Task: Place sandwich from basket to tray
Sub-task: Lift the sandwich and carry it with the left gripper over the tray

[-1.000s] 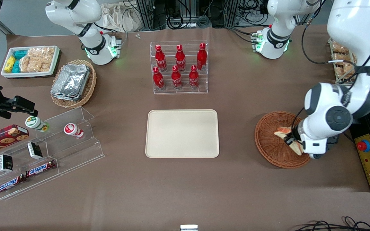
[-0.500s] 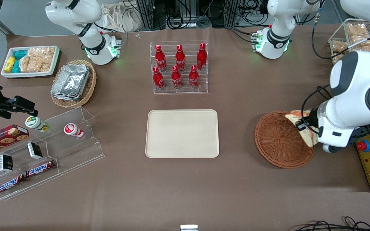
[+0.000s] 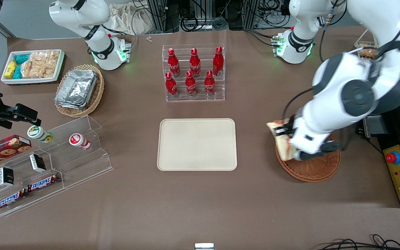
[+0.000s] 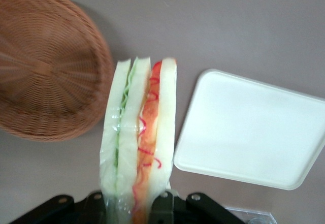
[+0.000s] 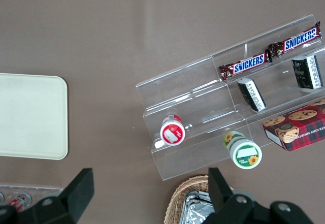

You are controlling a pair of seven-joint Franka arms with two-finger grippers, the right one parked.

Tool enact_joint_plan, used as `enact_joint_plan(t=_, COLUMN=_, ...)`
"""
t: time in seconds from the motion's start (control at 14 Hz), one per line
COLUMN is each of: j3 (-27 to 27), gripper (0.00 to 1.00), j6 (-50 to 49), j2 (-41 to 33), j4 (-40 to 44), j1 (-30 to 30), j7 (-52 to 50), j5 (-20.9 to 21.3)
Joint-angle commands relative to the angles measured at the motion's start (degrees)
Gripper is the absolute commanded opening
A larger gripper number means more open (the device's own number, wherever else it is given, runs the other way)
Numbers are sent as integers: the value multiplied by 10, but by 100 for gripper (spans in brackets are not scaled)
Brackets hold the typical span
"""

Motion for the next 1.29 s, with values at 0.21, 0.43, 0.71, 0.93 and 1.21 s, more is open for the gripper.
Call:
enact_joint_plan(t=0.21, j3=-23, gripper=0, j6=78, j2=111, j4=-32, j1=-79, j7=0, j5=76)
enact_joint_plan(t=0.43, j3=-22, gripper=0, j6=95, j2=162, j4=-32, j1=-110, j7=-1, j5=111)
enact_joint_plan(t=0.71, j3=14, gripper=0, j6=132, j2=202, j4=-33, j1=-159, j7=-10, j5=115)
enact_joint_plan(t=0.93, j3=60, gripper=16, j6=142, j2=212, j4=-33, j1=-208, j7=-24, j5=129)
enact_joint_plan(t=1.21, j3=60, gripper=100, j6=134, j2=205, j4=-26, j1=-205, j7=-41, j5=129)
